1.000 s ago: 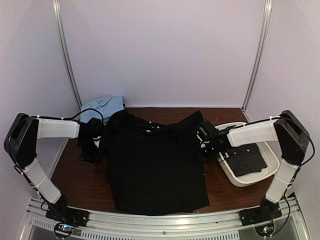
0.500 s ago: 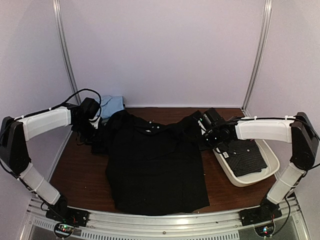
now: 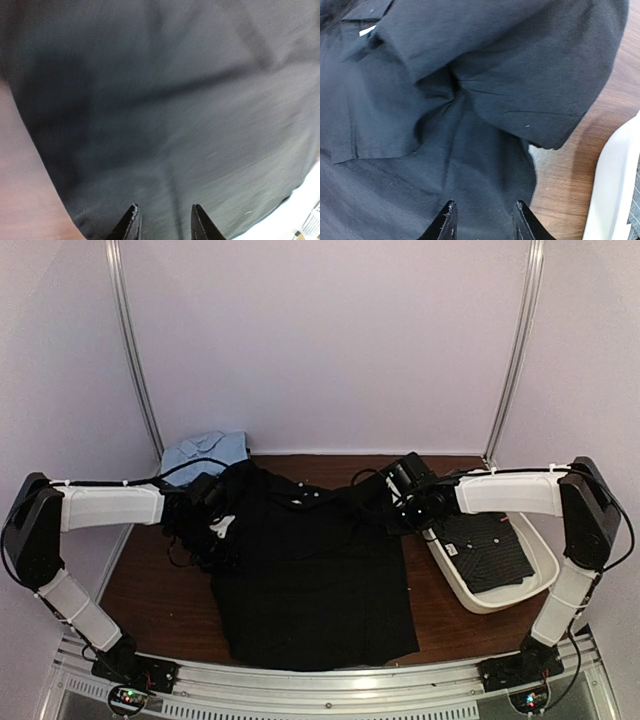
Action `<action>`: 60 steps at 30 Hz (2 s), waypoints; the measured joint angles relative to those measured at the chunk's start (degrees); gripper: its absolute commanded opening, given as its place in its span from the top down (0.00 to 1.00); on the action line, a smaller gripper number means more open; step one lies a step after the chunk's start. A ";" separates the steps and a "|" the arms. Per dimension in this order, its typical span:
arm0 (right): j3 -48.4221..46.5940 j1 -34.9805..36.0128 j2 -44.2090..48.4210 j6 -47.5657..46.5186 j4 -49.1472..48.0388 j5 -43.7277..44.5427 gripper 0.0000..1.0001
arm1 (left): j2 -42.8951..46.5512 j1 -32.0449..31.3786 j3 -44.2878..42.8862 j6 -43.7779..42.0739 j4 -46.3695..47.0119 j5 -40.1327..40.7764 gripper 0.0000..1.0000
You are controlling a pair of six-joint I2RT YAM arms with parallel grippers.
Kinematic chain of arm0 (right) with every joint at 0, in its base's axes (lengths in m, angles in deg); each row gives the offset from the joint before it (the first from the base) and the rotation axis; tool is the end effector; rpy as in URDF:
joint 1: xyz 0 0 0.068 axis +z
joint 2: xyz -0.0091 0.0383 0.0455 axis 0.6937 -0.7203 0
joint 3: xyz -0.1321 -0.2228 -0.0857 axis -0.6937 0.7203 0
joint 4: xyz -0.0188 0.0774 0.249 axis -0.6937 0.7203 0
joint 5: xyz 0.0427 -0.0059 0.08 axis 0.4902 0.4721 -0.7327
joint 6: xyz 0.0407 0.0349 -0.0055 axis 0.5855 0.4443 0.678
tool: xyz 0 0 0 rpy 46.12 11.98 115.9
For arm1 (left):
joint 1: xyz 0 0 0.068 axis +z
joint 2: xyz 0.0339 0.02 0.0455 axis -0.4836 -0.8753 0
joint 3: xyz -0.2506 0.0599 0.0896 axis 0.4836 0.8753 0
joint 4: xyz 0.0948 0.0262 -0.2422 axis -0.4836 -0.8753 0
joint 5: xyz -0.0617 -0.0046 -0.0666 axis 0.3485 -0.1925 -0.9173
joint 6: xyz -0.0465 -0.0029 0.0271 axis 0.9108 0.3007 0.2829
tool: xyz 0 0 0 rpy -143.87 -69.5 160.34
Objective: Fold and stack the long sleeve shirts
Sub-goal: Flatten out the crumpled shirt at the center of the board.
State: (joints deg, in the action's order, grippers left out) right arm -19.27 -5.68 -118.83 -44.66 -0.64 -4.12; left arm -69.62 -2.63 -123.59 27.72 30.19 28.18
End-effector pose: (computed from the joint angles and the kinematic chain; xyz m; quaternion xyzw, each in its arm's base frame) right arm 0.2874 0.2258 0.2018 -0.1135 0.9496 0.1459 0.2532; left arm 0.2397 -0.1590 0.1888 0.0159 0.9780 -0.2008 0.0535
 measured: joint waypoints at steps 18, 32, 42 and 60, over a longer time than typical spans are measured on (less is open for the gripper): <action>2.01 -10.62 -2.51 -0.26 -2.99 -0.39 0.59 | 5.60 0.07 13.09 6.23 -2.01 3.56 0.65; -3.96 -7.67 -2.08 -2.86 -2.67 0.39 0.43 | 6.36 -0.20 2.43 6.51 0.04 4.68 0.66; -27.28 6.82 -14.91 -14.14 -5.18 -0.07 0.27 | -2.97 -1.20 -3.10 6.67 7.26 2.73 0.67; -43.95 12.22 -30.93 -23.67 5.40 2.16 0.16 | -6.10 -2.05 -0.04 6.64 13.16 0.85 0.67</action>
State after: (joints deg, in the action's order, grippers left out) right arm -63.23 6.53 -149.76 -68.33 4.76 -1.96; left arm -75.72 -4.69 -123.63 34.37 43.34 29.04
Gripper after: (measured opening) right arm 0.829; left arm 0.330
